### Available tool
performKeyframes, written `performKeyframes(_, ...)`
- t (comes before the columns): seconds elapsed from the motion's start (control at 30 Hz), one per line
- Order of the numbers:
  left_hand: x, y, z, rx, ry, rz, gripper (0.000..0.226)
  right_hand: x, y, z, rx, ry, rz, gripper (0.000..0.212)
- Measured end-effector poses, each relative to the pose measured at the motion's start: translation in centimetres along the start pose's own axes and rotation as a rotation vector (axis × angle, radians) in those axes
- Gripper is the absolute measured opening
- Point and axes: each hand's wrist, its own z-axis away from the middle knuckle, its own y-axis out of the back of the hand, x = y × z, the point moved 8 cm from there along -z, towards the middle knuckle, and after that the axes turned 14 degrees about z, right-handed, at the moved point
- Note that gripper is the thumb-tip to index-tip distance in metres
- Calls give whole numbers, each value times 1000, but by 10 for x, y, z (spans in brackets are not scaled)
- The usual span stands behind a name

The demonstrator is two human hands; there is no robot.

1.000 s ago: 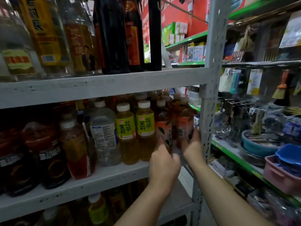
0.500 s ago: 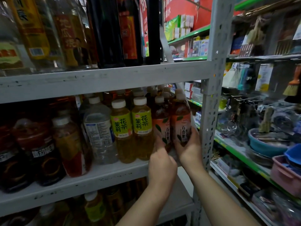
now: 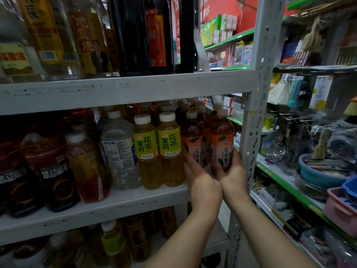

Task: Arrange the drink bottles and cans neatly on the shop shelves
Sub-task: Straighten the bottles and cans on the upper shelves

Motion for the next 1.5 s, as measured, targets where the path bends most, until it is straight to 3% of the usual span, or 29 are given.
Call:
performKeyframes(0.23, -1, 11, -10, 68, -138, -386, 87, 8, 5, 2, -18, -27, 38, 53)
performKeyframes(0.37, 3, 19, -22, 155, -137, -463, 94, 11, 7, 4, 10, -37, 86, 57)
performKeyframes(0.9, -19, 13, -20, 301, 75, -198, 66, 16, 12, 4, 51, -47, 105, 63)
performKeyframes(1.17, -17, 24, -19, 185, 18, -42, 43, 7, 6, -2, -83, 7, 46, 60)
performKeyframes(1.5, -16, 21, -10, 111, -43, -51, 54, 2, 7, 6, -27, 71, 278, 69)
